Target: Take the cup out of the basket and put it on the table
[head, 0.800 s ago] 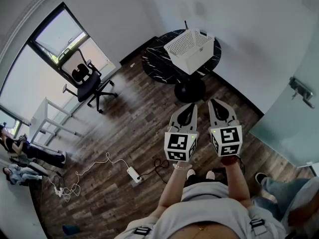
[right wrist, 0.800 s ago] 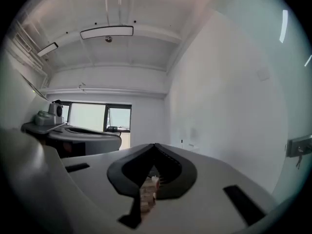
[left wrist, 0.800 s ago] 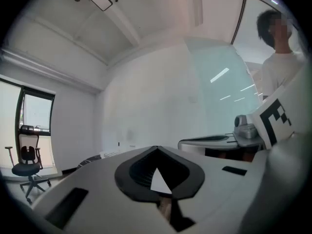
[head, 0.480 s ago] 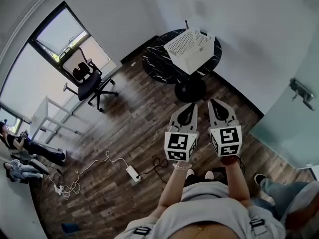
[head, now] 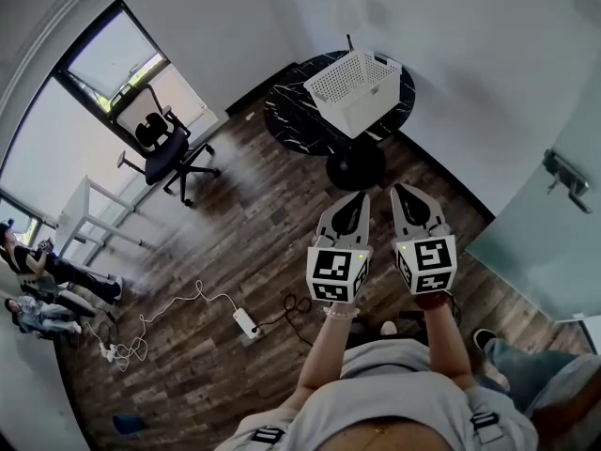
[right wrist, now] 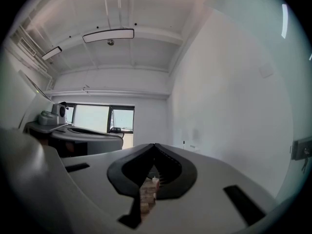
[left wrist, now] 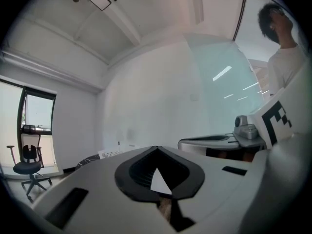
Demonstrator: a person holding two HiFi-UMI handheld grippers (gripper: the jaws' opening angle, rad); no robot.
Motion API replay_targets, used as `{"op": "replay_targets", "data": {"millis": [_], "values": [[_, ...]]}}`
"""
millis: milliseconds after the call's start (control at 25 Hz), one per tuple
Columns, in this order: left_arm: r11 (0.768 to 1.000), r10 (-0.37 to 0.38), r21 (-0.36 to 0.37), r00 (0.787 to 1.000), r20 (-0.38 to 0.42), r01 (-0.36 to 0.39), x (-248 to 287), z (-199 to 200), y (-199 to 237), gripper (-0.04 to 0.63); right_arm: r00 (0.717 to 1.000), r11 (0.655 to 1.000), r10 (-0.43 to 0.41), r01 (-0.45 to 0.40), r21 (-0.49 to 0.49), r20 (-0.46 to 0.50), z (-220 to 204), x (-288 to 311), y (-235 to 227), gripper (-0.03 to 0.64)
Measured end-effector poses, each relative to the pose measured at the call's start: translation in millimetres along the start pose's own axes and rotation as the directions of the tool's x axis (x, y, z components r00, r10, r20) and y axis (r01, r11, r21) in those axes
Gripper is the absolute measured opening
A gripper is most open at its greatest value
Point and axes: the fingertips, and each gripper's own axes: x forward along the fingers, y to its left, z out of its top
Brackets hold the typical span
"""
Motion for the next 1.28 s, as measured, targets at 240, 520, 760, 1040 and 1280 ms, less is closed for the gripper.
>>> {"op": "replay_targets", "data": {"millis": [240,520,760,1040,1280], "values": [[1.0,-0.01,-0.002,1.0,-0.013,0.01,14,-4,4,0.006,1.0,1.0,-0.014,0.014,-0.008,-0.019,-6,9,-9,0.009],[0.998,-0.056,0.004,0.998,-0.019,0.056,43,-6,24,0.006,0.998,0.999,-0.052,0.052,0.008,-0.018,-9,43,-16,0.009],[0.994,-0.106,0.002,0.994,-0.013,0.106,70,-2,55,0.006,0.997,0.997,-0.081,0.081,0.005,-0.019,-5,86,-15,0.009],[0.99,-0.143,-0.011,0.99,-0.007,0.143,95,-2,99,0.006,0.994,0.994,-0.106,0.106,-0.015,-0.023,-3,139,-6,0.009],[0.987,-0.163,-0.016,0.987,0.0,0.163,112,-5,137,0.006,0.992,0.992,-0.126,0.125,-0.021,-0.024,-5,180,4,0.009]]}}
